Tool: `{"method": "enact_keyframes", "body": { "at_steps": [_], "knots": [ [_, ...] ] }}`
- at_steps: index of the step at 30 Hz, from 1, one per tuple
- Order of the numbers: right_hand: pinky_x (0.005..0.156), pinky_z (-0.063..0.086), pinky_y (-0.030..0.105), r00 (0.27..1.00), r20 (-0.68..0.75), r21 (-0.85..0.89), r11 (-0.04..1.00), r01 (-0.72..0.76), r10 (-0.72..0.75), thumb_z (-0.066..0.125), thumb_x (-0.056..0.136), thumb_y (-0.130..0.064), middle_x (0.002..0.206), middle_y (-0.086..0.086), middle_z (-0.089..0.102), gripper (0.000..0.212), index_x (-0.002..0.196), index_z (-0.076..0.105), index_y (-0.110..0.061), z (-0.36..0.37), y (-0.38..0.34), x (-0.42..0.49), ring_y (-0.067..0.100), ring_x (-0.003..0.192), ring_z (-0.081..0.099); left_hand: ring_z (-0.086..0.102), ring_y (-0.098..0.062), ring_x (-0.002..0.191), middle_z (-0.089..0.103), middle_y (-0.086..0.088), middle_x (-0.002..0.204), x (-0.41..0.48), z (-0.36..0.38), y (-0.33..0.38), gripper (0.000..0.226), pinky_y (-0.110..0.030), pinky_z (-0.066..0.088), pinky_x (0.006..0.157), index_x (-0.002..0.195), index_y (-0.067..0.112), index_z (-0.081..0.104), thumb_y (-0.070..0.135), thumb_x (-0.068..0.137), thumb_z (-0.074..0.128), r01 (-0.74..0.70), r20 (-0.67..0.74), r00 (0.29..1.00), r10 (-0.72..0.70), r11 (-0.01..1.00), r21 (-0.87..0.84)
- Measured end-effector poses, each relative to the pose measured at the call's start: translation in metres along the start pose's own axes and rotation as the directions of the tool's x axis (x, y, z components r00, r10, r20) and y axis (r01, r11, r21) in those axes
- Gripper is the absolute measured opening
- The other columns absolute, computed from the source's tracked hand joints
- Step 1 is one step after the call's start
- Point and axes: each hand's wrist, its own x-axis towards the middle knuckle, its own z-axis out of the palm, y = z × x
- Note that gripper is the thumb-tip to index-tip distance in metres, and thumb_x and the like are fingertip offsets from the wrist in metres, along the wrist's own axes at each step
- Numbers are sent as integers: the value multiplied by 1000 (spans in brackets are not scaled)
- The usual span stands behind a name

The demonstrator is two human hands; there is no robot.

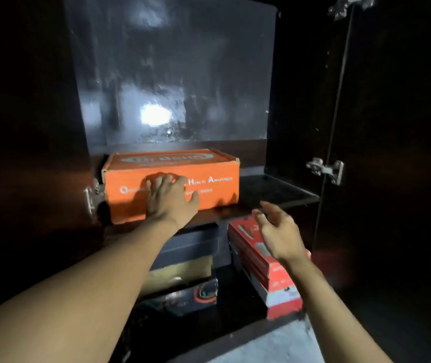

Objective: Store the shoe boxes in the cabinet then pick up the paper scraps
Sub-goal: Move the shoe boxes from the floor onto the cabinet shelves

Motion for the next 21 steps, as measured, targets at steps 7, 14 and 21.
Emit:
{"method": "enact_keyframes", "body": {
  "at_steps": [7,14,21],
  "knots": [
    [91,47,25,973,-210,-108,987,-122,97,59,93,-46,116,-11,65,43,133,59,-30,-100,61,-125,7,112,61,64,-17,102,70,3,106,-125,38,97,20,-33,51,90,104,22,69,33,88,63,-34,293,910,292,759,-651],
    [102,45,34,867,-439,-266,888,-375,235,57,96,-41,136,0,62,45,137,57,-22,-186,118,-242,15,124,57,63,-16,93,66,4,108,-238,67,201,25,-30,50,81,115,25,65,32,92,60,79,524,622,581,620,-781],
    [100,48,42,656,-661,-291,682,-671,364,54,88,-47,133,8,63,50,132,59,-22,-263,156,-356,26,115,62,58,-12,94,60,0,114,-338,77,325,36,-20,45,79,124,17,61,34,93,60,186,615,280,737,587,-788]
  ]
}}
